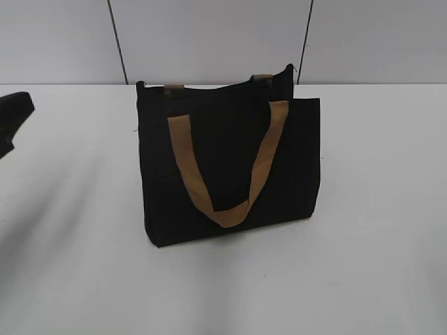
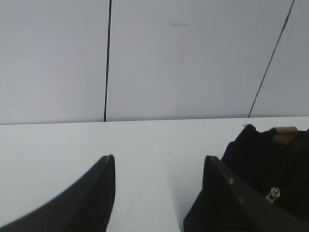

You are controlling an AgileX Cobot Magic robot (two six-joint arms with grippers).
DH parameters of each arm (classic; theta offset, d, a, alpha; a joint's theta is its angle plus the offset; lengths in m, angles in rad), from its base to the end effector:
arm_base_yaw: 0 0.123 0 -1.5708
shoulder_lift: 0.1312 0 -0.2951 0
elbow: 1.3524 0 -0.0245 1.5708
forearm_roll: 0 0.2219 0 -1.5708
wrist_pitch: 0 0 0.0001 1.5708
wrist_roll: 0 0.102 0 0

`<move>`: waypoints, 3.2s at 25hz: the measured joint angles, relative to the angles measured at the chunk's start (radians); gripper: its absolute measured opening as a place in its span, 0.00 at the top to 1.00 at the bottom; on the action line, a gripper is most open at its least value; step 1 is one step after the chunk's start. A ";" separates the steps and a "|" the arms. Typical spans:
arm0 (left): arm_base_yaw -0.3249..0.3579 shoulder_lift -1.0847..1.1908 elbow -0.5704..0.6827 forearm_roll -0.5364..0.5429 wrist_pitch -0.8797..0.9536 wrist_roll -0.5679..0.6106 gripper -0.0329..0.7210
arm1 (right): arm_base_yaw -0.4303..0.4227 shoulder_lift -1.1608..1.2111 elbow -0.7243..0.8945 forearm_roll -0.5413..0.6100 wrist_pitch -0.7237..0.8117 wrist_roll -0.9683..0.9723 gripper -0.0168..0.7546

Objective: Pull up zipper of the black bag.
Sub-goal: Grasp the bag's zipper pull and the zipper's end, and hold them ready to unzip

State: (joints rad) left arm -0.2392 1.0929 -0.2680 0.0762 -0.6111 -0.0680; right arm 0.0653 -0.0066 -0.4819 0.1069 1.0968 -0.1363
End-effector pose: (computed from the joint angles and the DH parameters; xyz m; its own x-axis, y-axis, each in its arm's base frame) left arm 0.1753 -0.0473 0.2563 -0.1255 0.0249 -0.9918 0.2781 0.9605 -0.0111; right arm -0.0325 0.0076 0.2506 -0.4800 -0.1184 -0.8692 -0.1898 0.9814 -0.0289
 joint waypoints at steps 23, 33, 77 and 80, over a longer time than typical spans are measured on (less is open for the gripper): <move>0.000 0.681 -0.035 0.430 -0.518 -0.044 0.38 | 0.000 0.000 0.000 0.000 0.000 0.000 0.50; 0.000 0.752 -0.170 0.553 -0.429 -0.044 0.38 | 0.000 0.000 0.000 0.001 0.000 0.000 0.50; 0.000 0.921 -0.273 0.597 -0.516 -0.043 0.38 | 0.000 0.000 0.000 0.001 0.000 0.000 0.50; 0.000 0.927 -0.273 0.595 -0.544 -0.043 0.38 | 0.000 0.000 0.000 0.001 0.000 0.000 0.50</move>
State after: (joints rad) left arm -0.2392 2.0198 -0.5412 0.6710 -1.1549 -0.1113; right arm 0.0653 -0.0066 -0.4819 0.1080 1.0968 -0.1363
